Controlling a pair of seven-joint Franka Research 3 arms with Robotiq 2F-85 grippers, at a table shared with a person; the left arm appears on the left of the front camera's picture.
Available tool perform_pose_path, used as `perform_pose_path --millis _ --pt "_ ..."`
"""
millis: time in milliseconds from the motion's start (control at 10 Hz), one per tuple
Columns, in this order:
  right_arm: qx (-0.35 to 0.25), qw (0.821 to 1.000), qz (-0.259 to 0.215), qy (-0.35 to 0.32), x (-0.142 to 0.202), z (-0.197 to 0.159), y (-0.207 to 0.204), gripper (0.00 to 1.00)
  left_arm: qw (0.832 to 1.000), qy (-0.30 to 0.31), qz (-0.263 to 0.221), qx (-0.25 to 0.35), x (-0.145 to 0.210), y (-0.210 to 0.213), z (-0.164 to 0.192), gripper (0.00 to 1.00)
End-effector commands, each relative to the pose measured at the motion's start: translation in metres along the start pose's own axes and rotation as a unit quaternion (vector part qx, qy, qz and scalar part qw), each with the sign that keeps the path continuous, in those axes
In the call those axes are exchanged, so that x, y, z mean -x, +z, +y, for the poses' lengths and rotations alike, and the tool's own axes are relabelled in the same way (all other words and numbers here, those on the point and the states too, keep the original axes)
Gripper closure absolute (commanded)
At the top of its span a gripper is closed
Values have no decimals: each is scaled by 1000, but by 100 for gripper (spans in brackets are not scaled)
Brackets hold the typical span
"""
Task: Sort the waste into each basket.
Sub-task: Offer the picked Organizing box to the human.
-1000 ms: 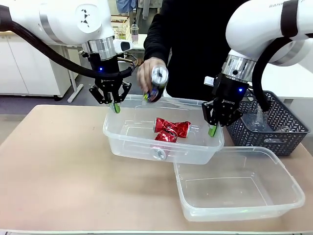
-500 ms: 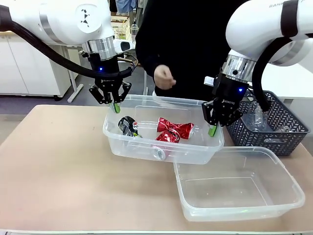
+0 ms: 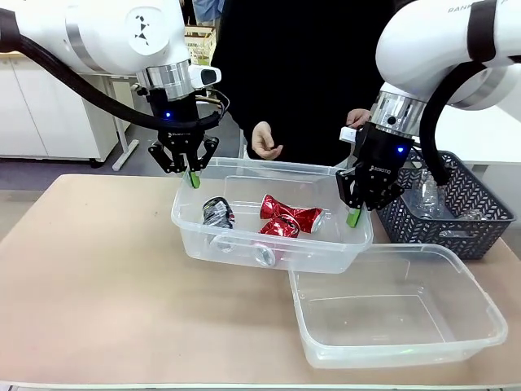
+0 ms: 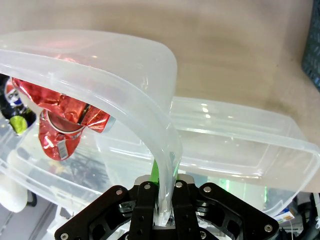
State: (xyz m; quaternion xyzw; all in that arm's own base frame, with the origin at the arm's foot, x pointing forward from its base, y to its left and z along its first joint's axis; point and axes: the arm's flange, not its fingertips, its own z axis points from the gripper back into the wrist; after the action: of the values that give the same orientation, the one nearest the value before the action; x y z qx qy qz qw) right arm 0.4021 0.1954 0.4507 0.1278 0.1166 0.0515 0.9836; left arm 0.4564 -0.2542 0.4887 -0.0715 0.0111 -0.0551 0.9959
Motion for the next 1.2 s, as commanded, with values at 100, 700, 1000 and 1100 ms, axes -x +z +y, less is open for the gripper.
perform_pose_path --millis 100,700,1000,1100 --pt "2 1000 5 7 0 5 1 95 1000 -5 -11 3 4 2 2 93" --pt "44 997 66 6 -116 43 90 95 999 -4 -21 -26 -98 68 4 93" --pt "2 996 84 16 -170 30 70 95 1000 2 28 7 -156 39 16 93" --pt "-8 997 74 16 -175 23 62 95 999 14 31 16 -161 32 19 93"
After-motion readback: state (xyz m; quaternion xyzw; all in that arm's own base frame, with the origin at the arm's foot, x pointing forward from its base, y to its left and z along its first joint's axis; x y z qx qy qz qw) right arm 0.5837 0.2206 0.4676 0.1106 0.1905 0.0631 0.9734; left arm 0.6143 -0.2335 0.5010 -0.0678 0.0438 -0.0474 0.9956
